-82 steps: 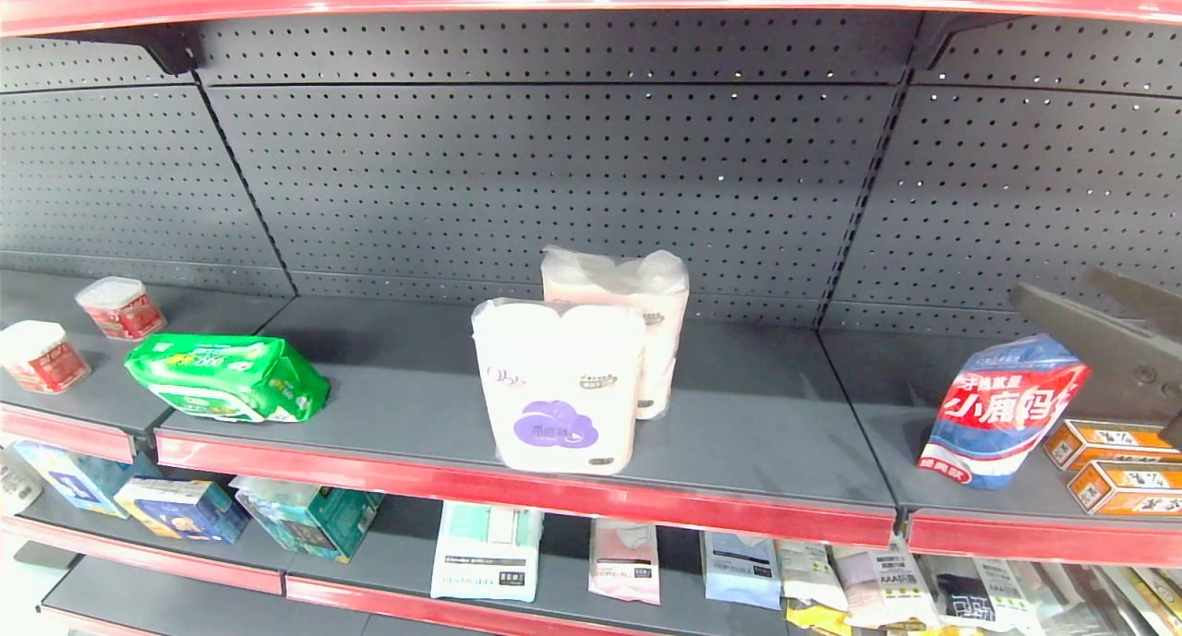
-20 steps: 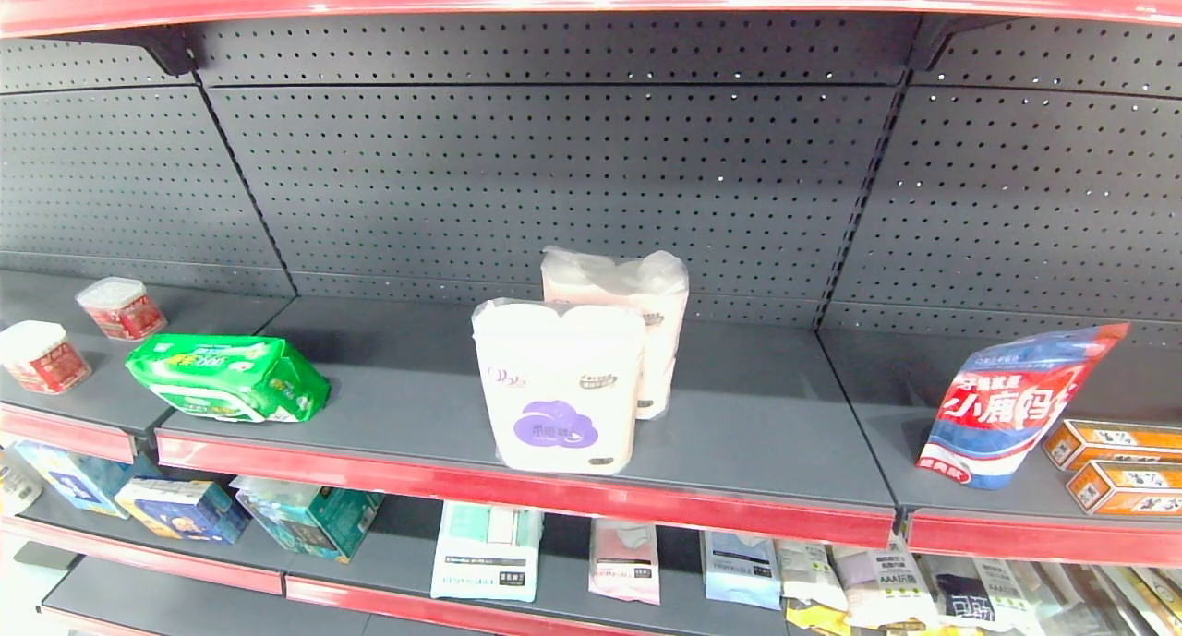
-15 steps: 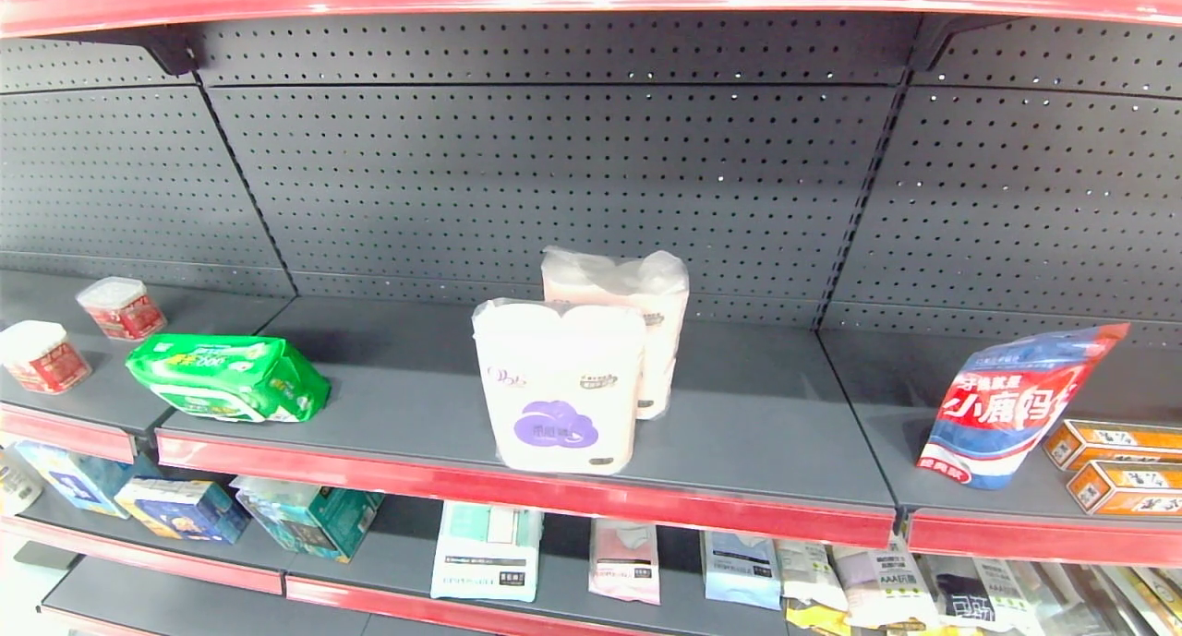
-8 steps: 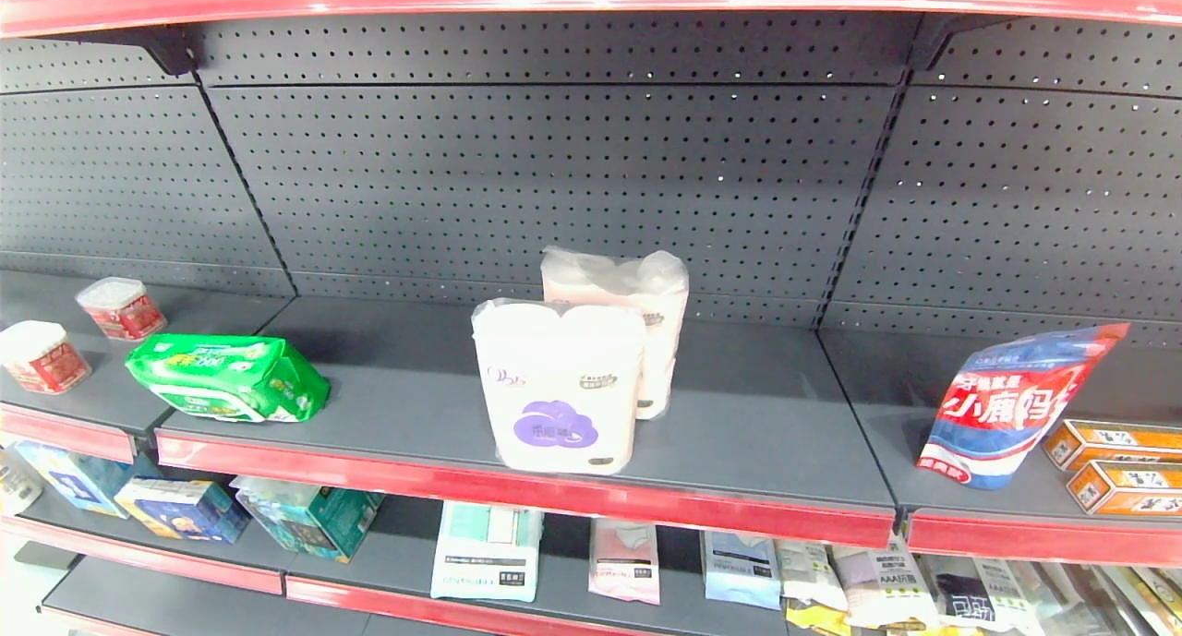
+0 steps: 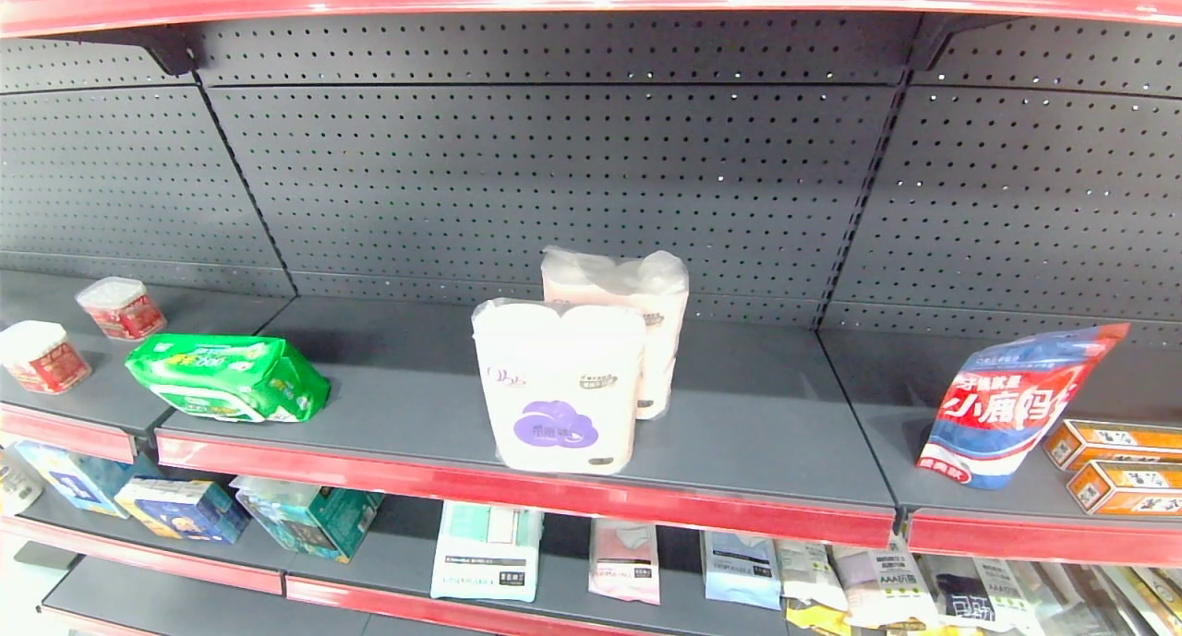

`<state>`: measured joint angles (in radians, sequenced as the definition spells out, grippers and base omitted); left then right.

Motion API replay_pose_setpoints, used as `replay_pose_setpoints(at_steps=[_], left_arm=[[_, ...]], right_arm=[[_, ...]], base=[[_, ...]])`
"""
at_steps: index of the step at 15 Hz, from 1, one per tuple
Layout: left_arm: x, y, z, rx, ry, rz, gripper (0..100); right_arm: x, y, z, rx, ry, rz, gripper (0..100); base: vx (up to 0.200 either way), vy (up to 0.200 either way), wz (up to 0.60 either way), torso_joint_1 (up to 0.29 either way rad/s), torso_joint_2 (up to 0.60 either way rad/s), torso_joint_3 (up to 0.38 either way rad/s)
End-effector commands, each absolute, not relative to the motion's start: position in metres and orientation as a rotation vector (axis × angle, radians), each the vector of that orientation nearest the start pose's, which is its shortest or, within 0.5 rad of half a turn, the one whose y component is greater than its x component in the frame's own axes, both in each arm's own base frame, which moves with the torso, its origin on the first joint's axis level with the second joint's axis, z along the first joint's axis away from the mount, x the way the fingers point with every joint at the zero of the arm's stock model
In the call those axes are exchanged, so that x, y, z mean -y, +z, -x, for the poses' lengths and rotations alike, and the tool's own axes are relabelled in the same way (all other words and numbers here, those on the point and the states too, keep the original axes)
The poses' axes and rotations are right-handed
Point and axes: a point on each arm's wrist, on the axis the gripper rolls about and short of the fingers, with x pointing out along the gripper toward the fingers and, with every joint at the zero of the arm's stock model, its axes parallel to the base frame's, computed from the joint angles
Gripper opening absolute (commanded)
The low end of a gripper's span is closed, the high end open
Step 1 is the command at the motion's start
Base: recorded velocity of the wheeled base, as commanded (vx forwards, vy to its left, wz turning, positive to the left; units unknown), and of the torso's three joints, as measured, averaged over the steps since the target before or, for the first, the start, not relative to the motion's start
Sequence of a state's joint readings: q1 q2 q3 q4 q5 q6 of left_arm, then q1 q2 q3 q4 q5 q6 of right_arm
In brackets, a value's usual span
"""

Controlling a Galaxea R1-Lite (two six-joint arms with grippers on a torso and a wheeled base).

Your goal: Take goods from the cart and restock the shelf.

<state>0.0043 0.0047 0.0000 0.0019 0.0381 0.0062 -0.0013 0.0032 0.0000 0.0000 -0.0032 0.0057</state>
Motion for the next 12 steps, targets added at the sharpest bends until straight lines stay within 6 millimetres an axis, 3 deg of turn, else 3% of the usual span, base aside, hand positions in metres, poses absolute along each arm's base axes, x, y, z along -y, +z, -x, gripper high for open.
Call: replay_pose_setpoints(at_steps=[1,8,12], left_arm=[[-0.0007,0.0753,0.0225,-0.008,0.041,-0.006,100],[-0.0007,0.0753,0.0225,-0.008,0.041,-0.008,100],[-0.0007,0.0753,0.0225,-0.008,0.041,-0.008,100]], right_arm=[[0.0001,0.0755,0.0228,0.0,-0.003,-0.006,100],[0.0,0.0755,0.0228,0.0,-0.005,-0.005,100],[0.0,0.0755,0.0228,0.0,-0.005,0.0,100]], base=[[0.0,0.0,-0.6,-0.002,0.0,0.007],[0.0,0.0,-0.6,0.004,0.0,0.002],[0.0,0.0,0.0,0.0,0.0,0.0]])
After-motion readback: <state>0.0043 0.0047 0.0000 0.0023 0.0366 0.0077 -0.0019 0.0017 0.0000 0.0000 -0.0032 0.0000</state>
